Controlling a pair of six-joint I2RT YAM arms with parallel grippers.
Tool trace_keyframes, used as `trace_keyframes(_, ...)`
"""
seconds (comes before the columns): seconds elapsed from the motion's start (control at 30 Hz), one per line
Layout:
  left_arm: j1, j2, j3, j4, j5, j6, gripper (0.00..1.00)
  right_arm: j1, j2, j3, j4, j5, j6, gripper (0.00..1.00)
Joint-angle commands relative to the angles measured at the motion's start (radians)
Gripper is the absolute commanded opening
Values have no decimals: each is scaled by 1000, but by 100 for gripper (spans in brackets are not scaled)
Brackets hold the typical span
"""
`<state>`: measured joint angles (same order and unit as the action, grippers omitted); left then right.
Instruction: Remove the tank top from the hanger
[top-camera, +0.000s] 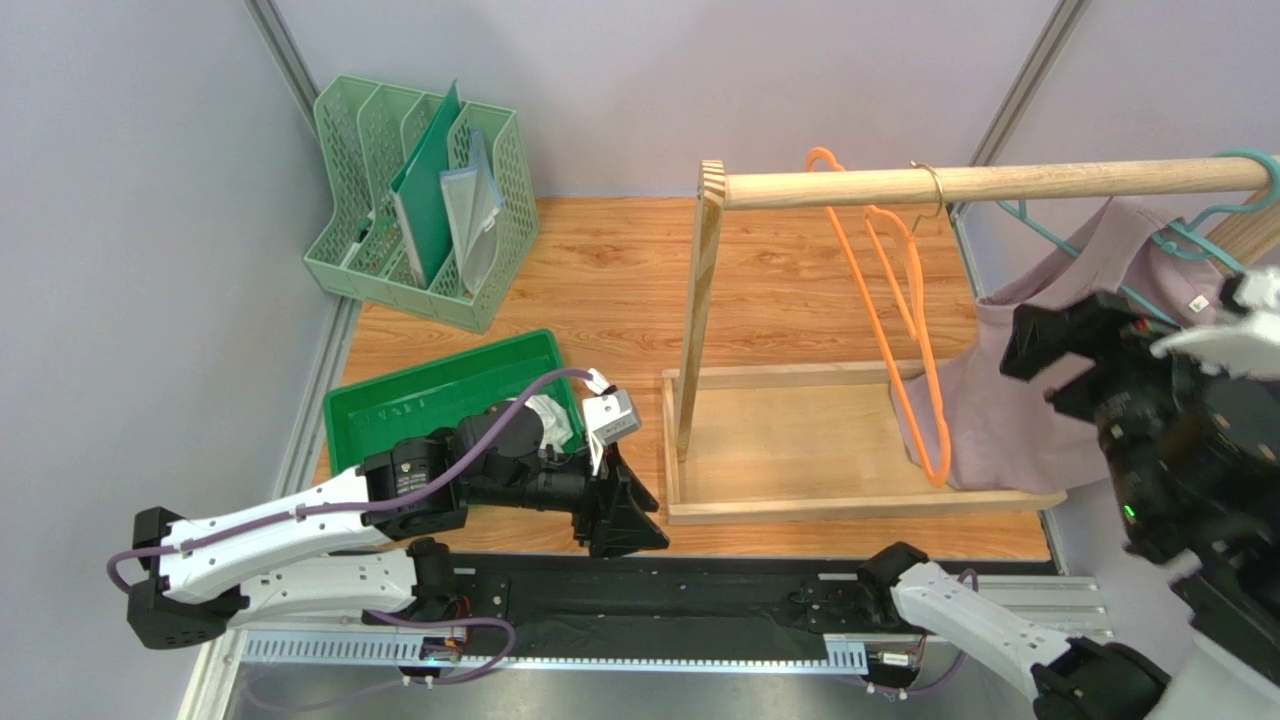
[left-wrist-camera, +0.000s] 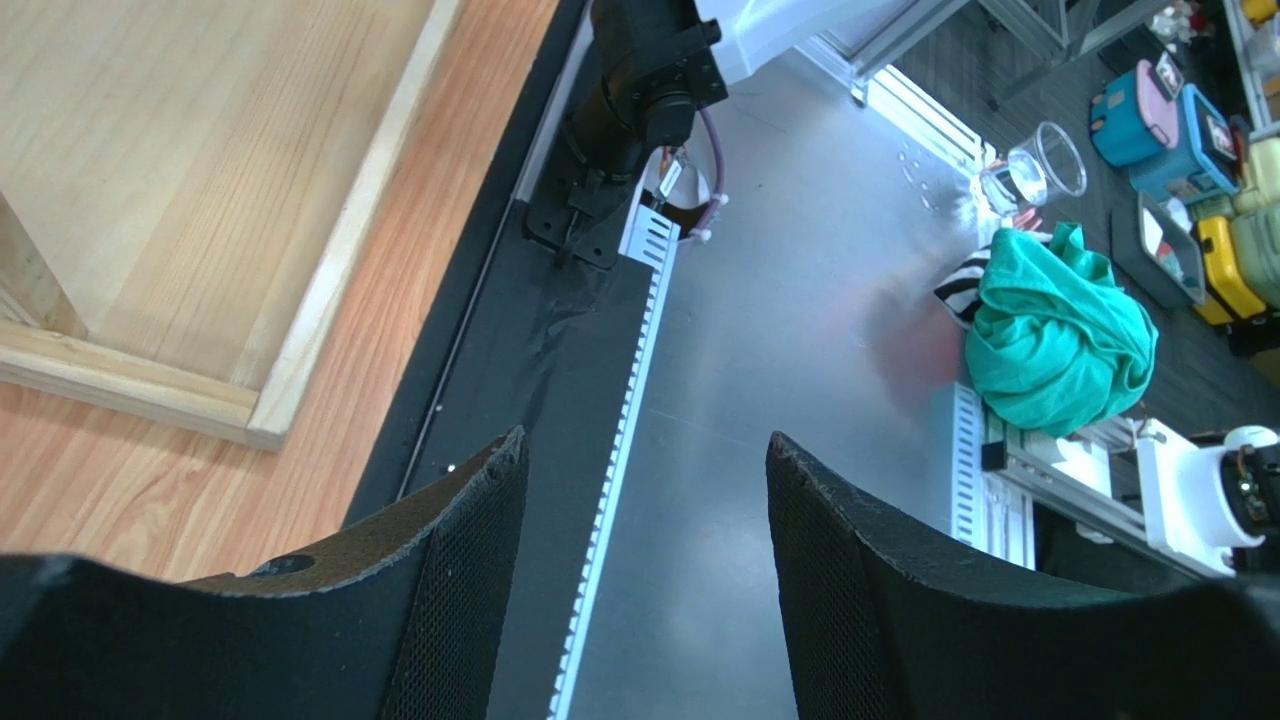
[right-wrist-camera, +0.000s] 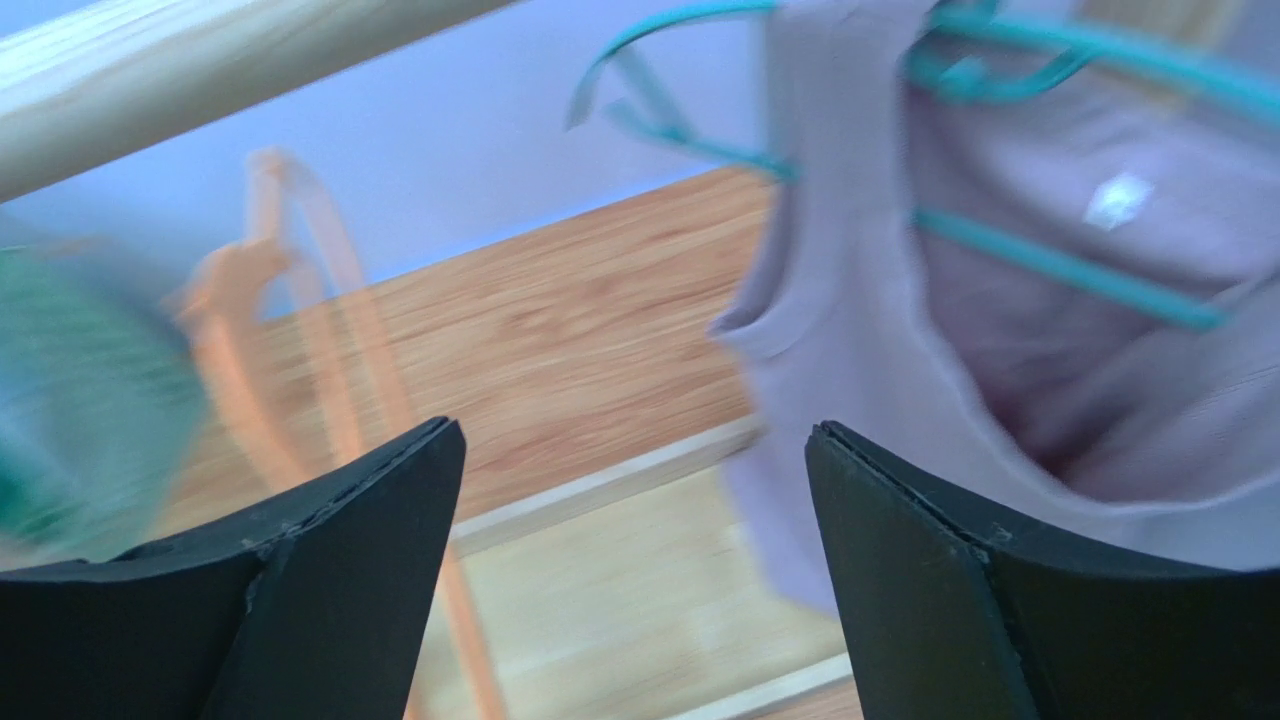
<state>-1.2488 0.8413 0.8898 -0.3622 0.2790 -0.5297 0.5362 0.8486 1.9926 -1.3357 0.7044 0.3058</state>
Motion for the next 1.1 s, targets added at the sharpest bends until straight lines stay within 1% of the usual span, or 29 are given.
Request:
trace_keyframes(0.0, -4, -37, -2, 20, 0, 79, 66, 2, 147, -20, 166, 540, -270, 91)
trace_keyframes(0.03, -5, -44, -3, 17, -9, 85, 66, 1, 138, -103, 258, 675, -453, 91)
trace_keyframes(0.07, -5, -56, -5, 14, -26, 98, 66, 1, 115, -168, 553, 716, -573, 90)
trace_keyframes(0.1, -3, -61, -8, 9, -29, 103, 66, -2, 90, -239, 745, 731, -746, 90)
trace_keyframes(0.13, -3, -64, -9, 11, -31, 109, 66, -21, 40, -385, 930, 715, -1012, 89)
trace_keyframes(0.17, -3, -70, -11, 14, -24, 114, 66, -30, 26, -421, 1077, 695, -1089, 87)
trace_keyframes(0.2, -4, -73, -14, 16, -20, 120, 66, -45, 20, -432, 1139, 673, -1090, 86)
trace_keyframes(0.27, -5, -73, -21, 26, -3, 126, 66, -84, 20, -430, 1133, 627, -1051, 82)
trace_keyframes(0.47, -3, -45, 6, -20, 0, 154, 66, -99, 52, -460, 1095, 661, -1057, 84)
trace_keyframes(0.67, -3, -33, 11, -17, 9, 129, 66, -131, -55, -544, 1084, 613, -1036, 85)
trace_keyframes(0.8, -3, -12, 23, -20, 25, 105, 66, -160, -88, -557, 1080, 595, -911, 81)
trace_keyframes(0.83, -3, -5, 26, -23, 28, 100, 66, -159, -65, -542, 1070, 612, -855, 81)
trace_keyframes(0.9, -3, 21, 46, -41, 34, 88, 66, -159, -39, -528, 1040, 638, -800, 82)
trace_keyframes(0.93, -3, 30, 57, -49, 40, 85, 66, -165, -31, -511, 1020, 630, -701, 82)
trace_keyframes(0.97, -3, 50, 72, -60, 48, 82, 66, -166, -23, -496, 950, 621, -641, 81)
trace_keyframes(1.03, -4, 62, 81, -64, 51, 60, 66, -176, -22, -474, 888, 592, -538, 81)
trace_keyframes(1.07, -3, 74, 83, -63, 55, 53, 66, -180, -25, -462, 838, 577, -452, 79)
